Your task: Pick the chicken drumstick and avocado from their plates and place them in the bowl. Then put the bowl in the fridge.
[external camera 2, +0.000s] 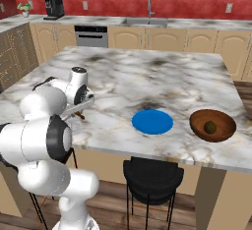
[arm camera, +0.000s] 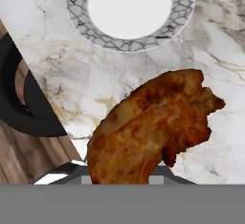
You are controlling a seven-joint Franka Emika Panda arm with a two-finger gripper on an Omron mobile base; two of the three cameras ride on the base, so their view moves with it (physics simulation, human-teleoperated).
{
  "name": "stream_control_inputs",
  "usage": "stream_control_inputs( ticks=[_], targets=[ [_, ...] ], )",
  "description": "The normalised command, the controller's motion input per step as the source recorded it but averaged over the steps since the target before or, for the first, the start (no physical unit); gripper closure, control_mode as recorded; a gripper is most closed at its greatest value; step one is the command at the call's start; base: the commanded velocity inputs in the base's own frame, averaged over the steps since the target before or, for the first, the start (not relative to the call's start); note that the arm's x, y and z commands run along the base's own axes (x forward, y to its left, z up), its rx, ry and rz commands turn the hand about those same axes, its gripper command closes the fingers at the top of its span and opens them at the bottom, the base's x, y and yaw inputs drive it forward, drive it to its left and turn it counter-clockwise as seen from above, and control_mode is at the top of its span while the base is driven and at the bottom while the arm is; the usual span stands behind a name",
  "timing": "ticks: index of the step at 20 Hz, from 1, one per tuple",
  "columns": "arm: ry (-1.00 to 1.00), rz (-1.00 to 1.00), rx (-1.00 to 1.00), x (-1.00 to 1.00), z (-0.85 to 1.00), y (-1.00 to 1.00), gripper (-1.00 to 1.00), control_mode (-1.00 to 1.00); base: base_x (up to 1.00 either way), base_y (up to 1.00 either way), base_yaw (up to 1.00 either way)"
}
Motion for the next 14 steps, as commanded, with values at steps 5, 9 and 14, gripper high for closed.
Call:
stream_control_inputs(
  ticks=[5, 9, 14],
  targets=[
    [0.00, -0.12, 0.00, -0.17, 0.13, -0.67, 1.00, -1.00, 0.00, 0.00, 0.00],
    [0.01, -0.11, 0.00, -0.12, 0.13, -0.70, 1.00, -1.00, 0.00, 0.00, 0.00],
    [0.01, -0.15, 0.00, -0.11, 0.09, -0.68, 1.00, -1.00, 0.00, 0.00, 0.00]
  ],
)
